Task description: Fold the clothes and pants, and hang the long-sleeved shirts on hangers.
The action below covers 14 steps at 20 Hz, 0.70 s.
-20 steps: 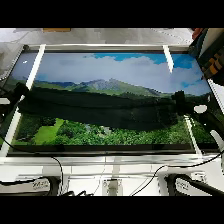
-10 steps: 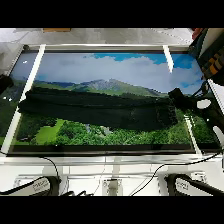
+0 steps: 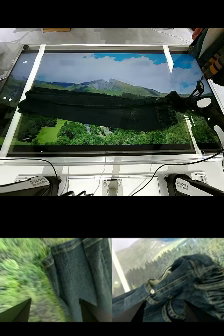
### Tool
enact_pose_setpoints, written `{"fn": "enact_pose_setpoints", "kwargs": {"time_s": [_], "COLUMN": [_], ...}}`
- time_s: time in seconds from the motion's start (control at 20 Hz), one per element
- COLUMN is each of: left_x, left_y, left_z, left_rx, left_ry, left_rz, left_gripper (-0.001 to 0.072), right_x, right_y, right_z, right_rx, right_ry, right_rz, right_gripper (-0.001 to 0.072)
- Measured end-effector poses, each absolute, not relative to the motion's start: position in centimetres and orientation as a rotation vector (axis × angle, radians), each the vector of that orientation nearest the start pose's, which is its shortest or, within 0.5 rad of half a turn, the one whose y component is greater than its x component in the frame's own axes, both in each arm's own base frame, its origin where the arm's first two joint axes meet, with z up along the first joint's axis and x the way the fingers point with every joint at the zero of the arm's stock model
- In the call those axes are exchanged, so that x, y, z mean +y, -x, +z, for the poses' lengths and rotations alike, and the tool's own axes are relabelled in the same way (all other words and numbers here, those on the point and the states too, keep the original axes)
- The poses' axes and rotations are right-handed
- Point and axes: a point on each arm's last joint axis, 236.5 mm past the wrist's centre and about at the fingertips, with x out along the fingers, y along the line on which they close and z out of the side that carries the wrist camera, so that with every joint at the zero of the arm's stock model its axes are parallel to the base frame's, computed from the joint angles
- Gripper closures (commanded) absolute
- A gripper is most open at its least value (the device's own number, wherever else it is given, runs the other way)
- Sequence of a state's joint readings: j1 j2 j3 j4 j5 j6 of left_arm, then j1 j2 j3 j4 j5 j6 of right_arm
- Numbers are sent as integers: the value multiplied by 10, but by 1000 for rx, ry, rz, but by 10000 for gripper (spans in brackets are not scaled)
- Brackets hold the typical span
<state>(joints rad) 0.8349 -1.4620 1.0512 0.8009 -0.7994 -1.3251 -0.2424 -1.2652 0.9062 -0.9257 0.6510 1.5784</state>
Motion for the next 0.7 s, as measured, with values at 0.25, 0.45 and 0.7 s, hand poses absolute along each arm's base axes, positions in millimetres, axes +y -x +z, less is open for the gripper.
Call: {"fn": "enact_pose_setpoints", "kwargs": {"time_s": [0.25,0.45,0.7], "left_x": [233,229,222], "left_y": [-423,-457,-493], "left_z": [-84,-96,-82], "left_rx": [735,645,597], "left_ry": [1152,1134,922], "left_rz": [414,421,374], "left_gripper": [5,89,679], "right_x": [-3,12,55], "right_y": [-435,-432,-433], "right_z": [-3,3,22], "right_rx": [912,942,966], "right_ry": [-870,-885,-743], "right_rz": [-84,-28,145], "right_gripper": [174,176,368]}}
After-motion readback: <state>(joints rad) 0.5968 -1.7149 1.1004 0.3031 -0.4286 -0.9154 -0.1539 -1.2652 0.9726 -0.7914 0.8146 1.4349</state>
